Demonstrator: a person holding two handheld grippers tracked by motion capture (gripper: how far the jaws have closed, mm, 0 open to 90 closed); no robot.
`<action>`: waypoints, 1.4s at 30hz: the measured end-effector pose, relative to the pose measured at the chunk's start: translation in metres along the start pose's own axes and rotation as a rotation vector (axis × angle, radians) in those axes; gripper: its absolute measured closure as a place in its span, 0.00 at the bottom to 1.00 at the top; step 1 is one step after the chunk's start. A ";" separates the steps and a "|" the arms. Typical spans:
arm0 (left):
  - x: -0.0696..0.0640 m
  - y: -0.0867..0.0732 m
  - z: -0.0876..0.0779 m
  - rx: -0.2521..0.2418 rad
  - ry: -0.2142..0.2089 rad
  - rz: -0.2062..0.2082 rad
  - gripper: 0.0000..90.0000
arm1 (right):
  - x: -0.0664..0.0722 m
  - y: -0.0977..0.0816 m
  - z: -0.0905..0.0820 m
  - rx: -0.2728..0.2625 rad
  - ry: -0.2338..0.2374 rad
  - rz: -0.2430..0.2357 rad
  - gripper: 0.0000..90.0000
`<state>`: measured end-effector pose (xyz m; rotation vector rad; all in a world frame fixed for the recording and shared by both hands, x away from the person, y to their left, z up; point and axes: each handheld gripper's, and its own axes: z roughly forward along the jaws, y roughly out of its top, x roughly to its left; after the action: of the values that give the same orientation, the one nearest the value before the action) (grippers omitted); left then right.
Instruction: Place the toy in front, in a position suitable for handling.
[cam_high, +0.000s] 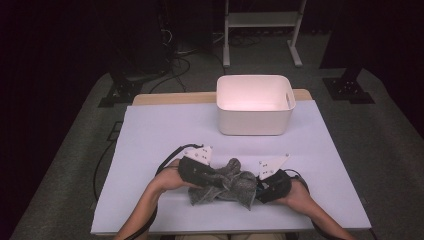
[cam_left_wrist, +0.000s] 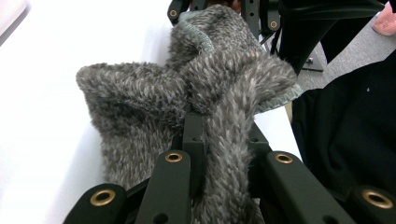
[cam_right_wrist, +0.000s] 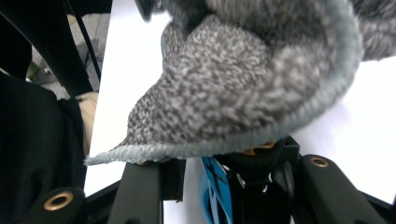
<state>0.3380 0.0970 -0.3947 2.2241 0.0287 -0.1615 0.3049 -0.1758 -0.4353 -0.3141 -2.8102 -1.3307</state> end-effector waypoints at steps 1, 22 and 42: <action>0.000 -0.001 -0.001 0.003 0.003 0.002 0.86 | 0.000 0.000 0.000 0.000 0.000 0.000 0.64; -0.009 0.027 0.024 0.087 0.033 0.079 0.72 | 0.001 -0.002 0.008 0.041 0.001 -0.012 0.63; -0.008 0.043 0.036 0.147 0.069 0.098 0.81 | 0.002 -0.003 0.010 0.025 0.000 -0.012 0.63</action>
<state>0.3299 0.0427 -0.3821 2.3719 -0.0565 -0.0343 0.3029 -0.1701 -0.4438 -0.2970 -2.8308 -1.2970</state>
